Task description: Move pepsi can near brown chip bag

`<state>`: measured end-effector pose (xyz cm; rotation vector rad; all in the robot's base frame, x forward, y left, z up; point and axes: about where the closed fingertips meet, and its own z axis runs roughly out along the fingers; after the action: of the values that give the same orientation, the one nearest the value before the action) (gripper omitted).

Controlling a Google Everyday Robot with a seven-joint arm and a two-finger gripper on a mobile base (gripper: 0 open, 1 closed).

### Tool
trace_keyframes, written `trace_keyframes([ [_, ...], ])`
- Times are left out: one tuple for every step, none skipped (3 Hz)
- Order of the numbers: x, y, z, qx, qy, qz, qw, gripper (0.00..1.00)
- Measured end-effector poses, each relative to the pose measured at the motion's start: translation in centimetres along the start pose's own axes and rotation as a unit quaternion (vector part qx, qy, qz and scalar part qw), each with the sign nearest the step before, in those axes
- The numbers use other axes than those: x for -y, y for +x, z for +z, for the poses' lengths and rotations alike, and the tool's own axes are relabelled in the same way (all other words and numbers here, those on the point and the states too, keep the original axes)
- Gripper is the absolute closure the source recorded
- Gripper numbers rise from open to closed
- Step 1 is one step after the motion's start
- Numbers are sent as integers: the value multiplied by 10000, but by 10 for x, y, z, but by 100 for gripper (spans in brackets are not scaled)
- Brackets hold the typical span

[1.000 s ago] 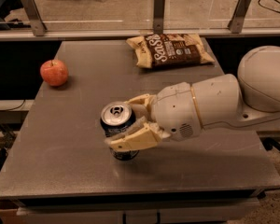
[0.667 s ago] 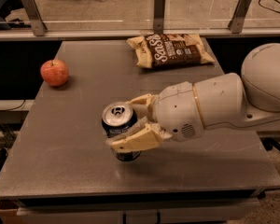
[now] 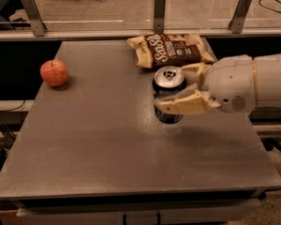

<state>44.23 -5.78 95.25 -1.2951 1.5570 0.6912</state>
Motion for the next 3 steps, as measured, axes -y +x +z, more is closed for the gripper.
trace_keyframes([
  [61,12,-35,13,593,-61,9982,100],
  [117,29,-46,110,936,-89,9955,100],
  [161,51,-49,85,1274,94,9918,100],
])
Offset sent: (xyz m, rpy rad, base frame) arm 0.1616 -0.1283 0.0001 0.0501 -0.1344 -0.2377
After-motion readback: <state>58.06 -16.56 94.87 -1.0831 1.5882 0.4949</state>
